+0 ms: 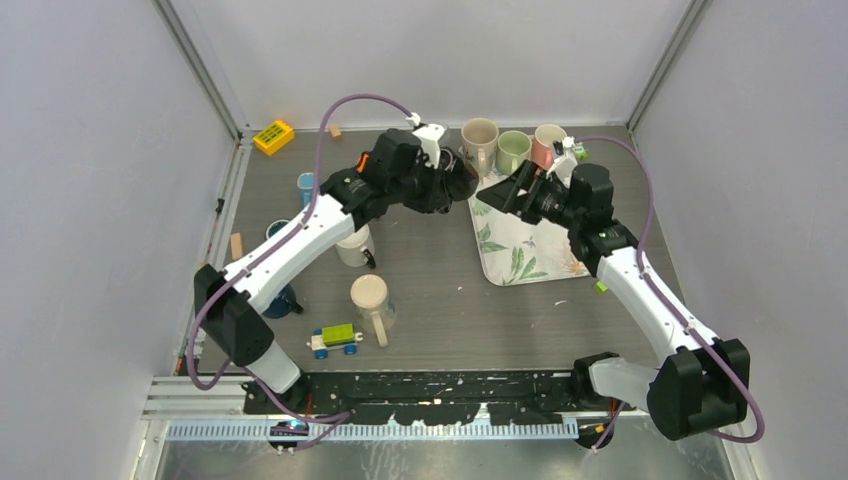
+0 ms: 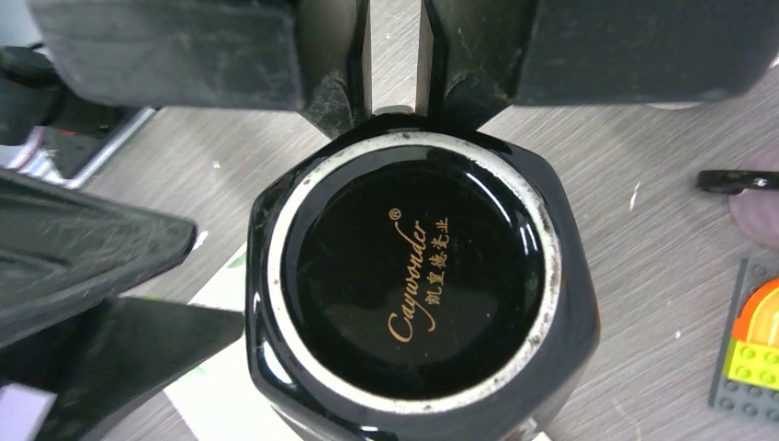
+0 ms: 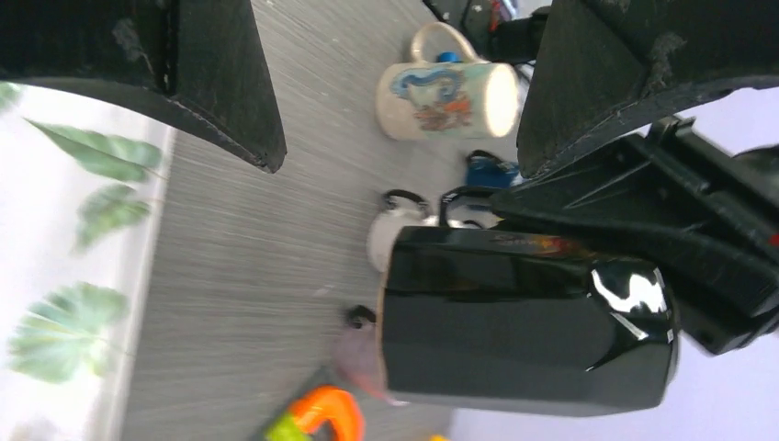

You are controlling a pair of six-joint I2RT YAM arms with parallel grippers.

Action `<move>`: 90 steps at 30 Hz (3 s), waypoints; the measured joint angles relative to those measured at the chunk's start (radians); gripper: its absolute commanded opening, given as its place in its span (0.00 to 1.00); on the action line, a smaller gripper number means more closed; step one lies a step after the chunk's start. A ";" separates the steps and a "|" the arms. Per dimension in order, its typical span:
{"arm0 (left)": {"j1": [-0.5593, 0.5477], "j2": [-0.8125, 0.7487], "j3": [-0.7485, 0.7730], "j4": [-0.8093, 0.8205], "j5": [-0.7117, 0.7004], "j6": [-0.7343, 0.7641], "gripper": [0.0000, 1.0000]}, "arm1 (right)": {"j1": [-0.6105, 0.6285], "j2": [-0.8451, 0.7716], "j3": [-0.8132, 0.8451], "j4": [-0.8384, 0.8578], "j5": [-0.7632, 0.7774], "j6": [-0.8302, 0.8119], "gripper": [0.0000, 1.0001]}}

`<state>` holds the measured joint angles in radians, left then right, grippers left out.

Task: Turn the mug right side up
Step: Turn over the cup at the center of the board.

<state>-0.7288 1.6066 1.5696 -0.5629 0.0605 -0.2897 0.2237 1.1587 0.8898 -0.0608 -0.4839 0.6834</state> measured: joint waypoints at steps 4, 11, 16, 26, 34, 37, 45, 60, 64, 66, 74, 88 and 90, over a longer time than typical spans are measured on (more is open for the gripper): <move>0.025 -0.034 0.027 0.010 0.079 -0.049 0.00 | 0.013 0.000 -0.026 0.160 -0.121 0.061 1.00; 0.059 -0.075 0.035 0.074 0.212 -0.158 0.00 | 0.072 0.000 -0.030 0.303 -0.237 0.103 0.98; 0.090 -0.077 0.035 0.151 0.303 -0.253 0.00 | 0.083 0.014 -0.030 0.388 -0.288 0.148 0.90; 0.135 -0.109 -0.030 0.347 0.435 -0.422 0.00 | 0.085 0.083 -0.031 0.689 -0.346 0.368 0.72; 0.161 -0.119 -0.114 0.526 0.525 -0.544 0.00 | 0.088 0.204 -0.030 1.007 -0.365 0.624 0.53; 0.167 -0.119 -0.132 0.576 0.555 -0.575 0.00 | 0.088 0.233 -0.030 1.081 -0.372 0.690 0.48; 0.180 -0.119 -0.169 0.710 0.645 -0.650 0.00 | 0.087 0.242 -0.027 1.164 -0.389 0.759 0.32; 0.199 -0.106 -0.224 0.822 0.715 -0.694 0.00 | 0.089 0.216 -0.024 1.054 -0.401 0.679 0.32; 0.198 -0.105 -0.238 0.824 0.722 -0.684 0.00 | 0.090 0.157 -0.015 0.872 -0.387 0.557 0.29; 0.198 -0.105 -0.244 0.829 0.730 -0.681 0.00 | 0.094 0.125 -0.005 0.774 -0.373 0.490 0.24; 0.198 -0.089 -0.277 0.895 0.750 -0.709 0.00 | 0.103 0.056 0.033 0.523 -0.326 0.299 0.01; 0.198 -0.020 -0.290 0.922 0.697 -0.750 0.61 | 0.121 0.031 0.100 0.188 -0.151 0.117 0.01; 0.197 -0.014 -0.291 0.910 0.679 -0.743 0.64 | 0.123 0.031 0.109 0.129 -0.112 0.088 0.01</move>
<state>-0.5320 1.5929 1.2785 0.3470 0.7391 -1.0325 0.3470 1.1893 0.9993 0.0681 -0.5957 0.7712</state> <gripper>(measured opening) 0.602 0.266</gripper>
